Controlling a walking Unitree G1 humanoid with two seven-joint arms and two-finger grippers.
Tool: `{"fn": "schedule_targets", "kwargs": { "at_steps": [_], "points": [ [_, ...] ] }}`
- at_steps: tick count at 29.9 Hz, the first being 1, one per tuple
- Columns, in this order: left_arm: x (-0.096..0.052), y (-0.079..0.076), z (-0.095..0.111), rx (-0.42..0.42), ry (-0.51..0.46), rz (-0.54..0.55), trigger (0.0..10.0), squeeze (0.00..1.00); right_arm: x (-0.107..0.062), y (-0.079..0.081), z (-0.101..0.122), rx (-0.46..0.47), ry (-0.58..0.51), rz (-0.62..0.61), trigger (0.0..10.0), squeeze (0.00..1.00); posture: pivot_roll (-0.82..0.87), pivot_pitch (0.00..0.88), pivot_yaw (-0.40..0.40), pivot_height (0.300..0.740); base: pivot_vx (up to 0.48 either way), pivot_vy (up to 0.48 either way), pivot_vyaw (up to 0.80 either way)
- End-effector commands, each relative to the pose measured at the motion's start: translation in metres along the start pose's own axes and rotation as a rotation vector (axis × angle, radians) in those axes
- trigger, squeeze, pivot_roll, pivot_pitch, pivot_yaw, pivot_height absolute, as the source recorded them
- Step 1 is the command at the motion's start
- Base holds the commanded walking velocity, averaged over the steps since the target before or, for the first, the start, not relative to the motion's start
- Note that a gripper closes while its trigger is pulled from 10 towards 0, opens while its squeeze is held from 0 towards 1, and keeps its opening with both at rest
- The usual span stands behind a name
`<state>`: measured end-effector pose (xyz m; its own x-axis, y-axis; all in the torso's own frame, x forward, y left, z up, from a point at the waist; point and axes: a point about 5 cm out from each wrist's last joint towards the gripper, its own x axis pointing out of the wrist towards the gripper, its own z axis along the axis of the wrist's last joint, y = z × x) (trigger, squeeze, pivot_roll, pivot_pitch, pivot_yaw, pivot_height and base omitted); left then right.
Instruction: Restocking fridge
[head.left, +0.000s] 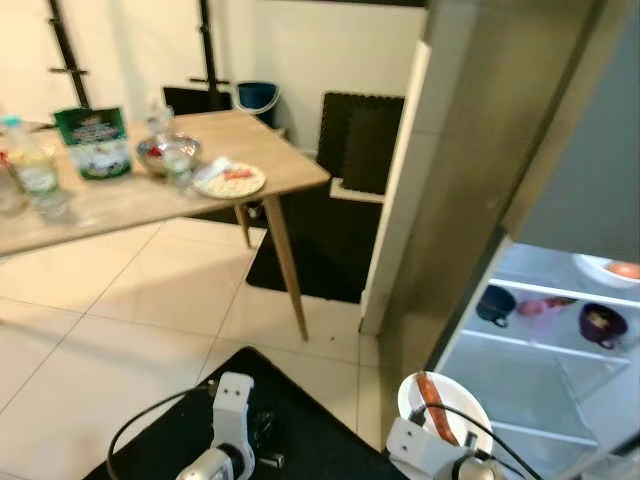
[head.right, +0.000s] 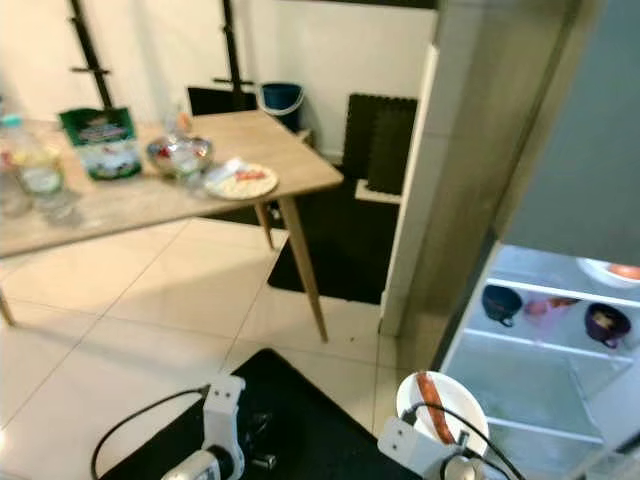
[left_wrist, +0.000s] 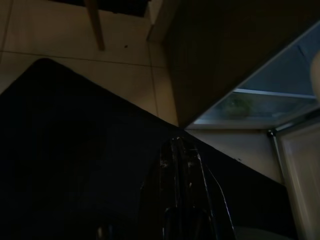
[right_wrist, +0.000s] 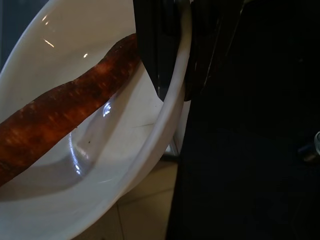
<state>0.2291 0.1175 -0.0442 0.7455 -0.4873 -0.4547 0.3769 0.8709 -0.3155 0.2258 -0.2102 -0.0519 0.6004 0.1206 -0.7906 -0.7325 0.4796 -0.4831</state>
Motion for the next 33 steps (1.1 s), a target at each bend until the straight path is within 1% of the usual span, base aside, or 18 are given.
{"fn": "schedule_targets", "kwargs": {
  "at_steps": [1, 3, 11, 25, 27, 33],
  "points": [
    [0.007, -0.009, 0.008, 0.014, -0.021, -0.053, 10.0, 0.00, -0.002, -0.006, -0.004, -0.004, 0.017, -0.027, 10.0, 0.00, -0.12, 0.000, -0.064, 0.740, 0.000, 0.000, 0.00],
    [0.008, -0.010, 0.009, 0.007, -0.023, -0.064, 10.0, 0.00, -0.002, -0.007, -0.004, -0.006, 0.017, -0.033, 10.0, 0.00, -0.12, 0.000, -0.064, 0.740, 0.000, 0.000, 0.00],
    [0.011, -0.015, 0.013, 0.018, -0.032, -0.102, 10.0, 0.00, -0.002, -0.008, -0.005, -0.019, 0.022, -0.036, 10.0, 0.00, -0.13, 0.000, -0.065, 0.740, 0.000, -0.466, 0.00],
    [0.012, -0.018, 0.013, 0.038, -0.026, -0.128, 10.0, 0.00, -0.002, -0.008, -0.006, -0.025, 0.032, -0.040, 10.0, 0.00, -0.12, 0.000, -0.064, 0.740, 0.000, -0.451, 0.00],
    [0.013, -0.019, 0.014, 0.043, -0.028, -0.134, 10.0, 0.00, -0.002, -0.009, -0.006, -0.028, 0.037, -0.042, 10.0, 0.00, -0.12, 0.000, -0.064, 0.740, 0.000, -0.259, 0.00],
    [0.014, -0.021, 0.015, 0.051, -0.029, -0.138, 10.0, 0.00, -0.002, -0.009, -0.007, -0.031, 0.040, -0.046, 10.0, 0.00, -0.12, 0.000, -0.064, 0.740, 0.000, 0.000, 0.00]
  ]
}}
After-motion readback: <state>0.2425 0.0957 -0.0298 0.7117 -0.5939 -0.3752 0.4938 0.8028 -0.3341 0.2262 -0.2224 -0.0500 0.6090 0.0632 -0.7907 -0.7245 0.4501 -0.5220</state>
